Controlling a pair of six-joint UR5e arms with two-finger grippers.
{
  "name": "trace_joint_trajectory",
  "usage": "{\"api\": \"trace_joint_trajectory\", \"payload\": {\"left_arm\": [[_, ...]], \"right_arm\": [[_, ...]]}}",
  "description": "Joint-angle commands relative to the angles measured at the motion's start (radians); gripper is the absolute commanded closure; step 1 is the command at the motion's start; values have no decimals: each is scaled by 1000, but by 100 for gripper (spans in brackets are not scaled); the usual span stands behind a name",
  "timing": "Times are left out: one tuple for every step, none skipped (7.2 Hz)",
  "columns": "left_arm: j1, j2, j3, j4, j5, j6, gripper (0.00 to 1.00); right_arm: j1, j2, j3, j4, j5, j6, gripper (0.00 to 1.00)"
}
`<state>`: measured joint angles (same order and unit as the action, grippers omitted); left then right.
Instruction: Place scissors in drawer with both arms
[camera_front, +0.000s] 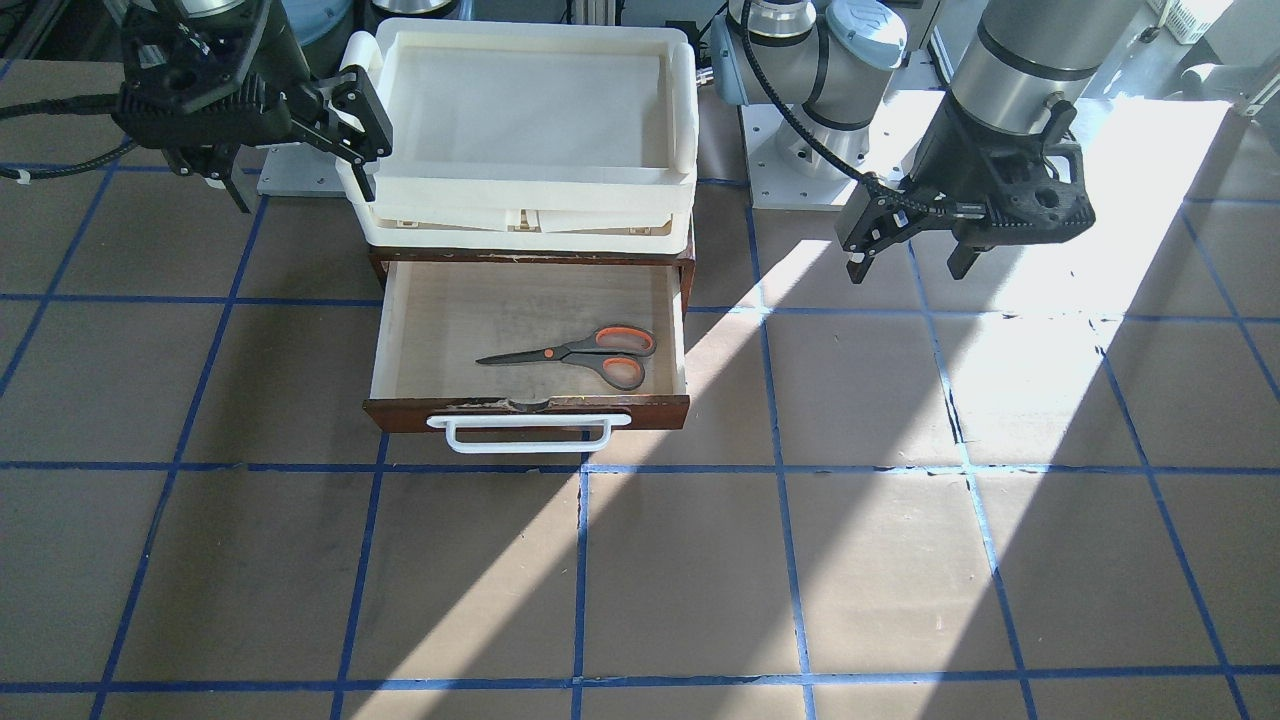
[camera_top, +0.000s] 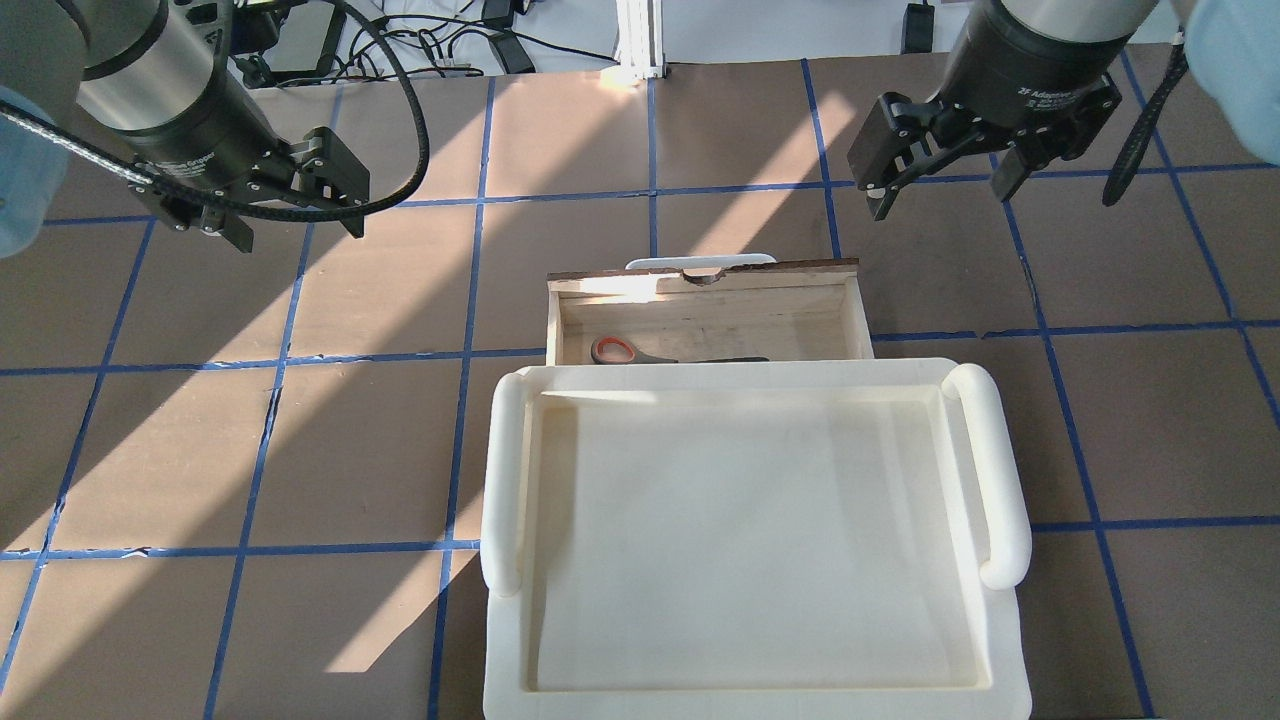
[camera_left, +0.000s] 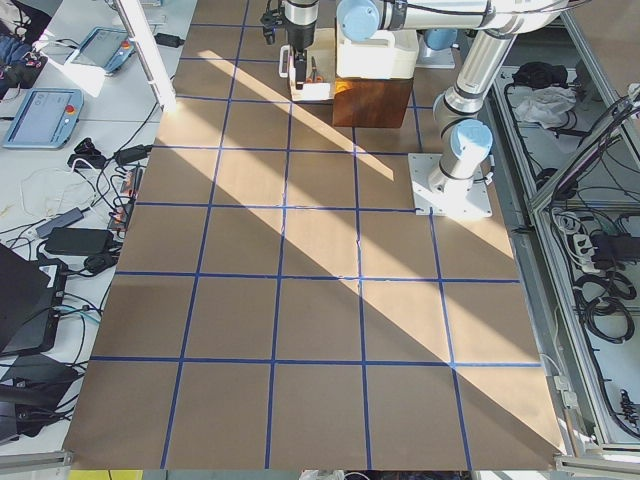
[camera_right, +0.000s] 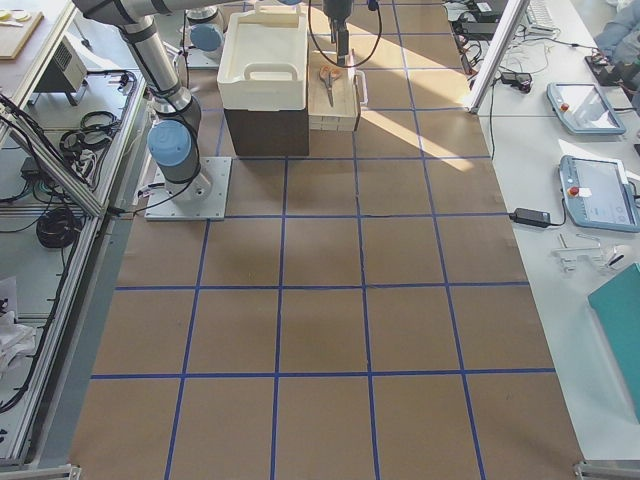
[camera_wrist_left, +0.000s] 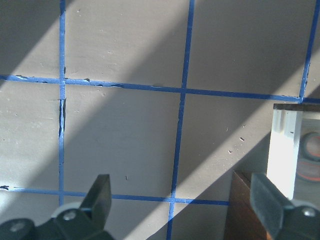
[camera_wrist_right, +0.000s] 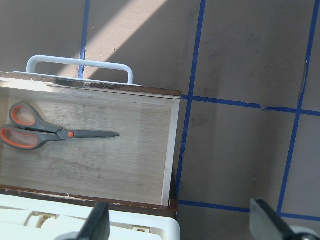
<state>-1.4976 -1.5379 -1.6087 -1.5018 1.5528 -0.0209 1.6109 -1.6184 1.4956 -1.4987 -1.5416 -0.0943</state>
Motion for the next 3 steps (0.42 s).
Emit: {"api": "trace_joint_trajectory", "payload": {"left_arm": [[2,1,0,-1,0,2,0],[5,1,0,-1,0,4,0],[5,1,-2,-3,1,5,0]], "right_arm": [[0,0,0,0,0,1,0],[0,0,0,-1,0,2,0],[0,0,0,-3,0,7,0]]}}
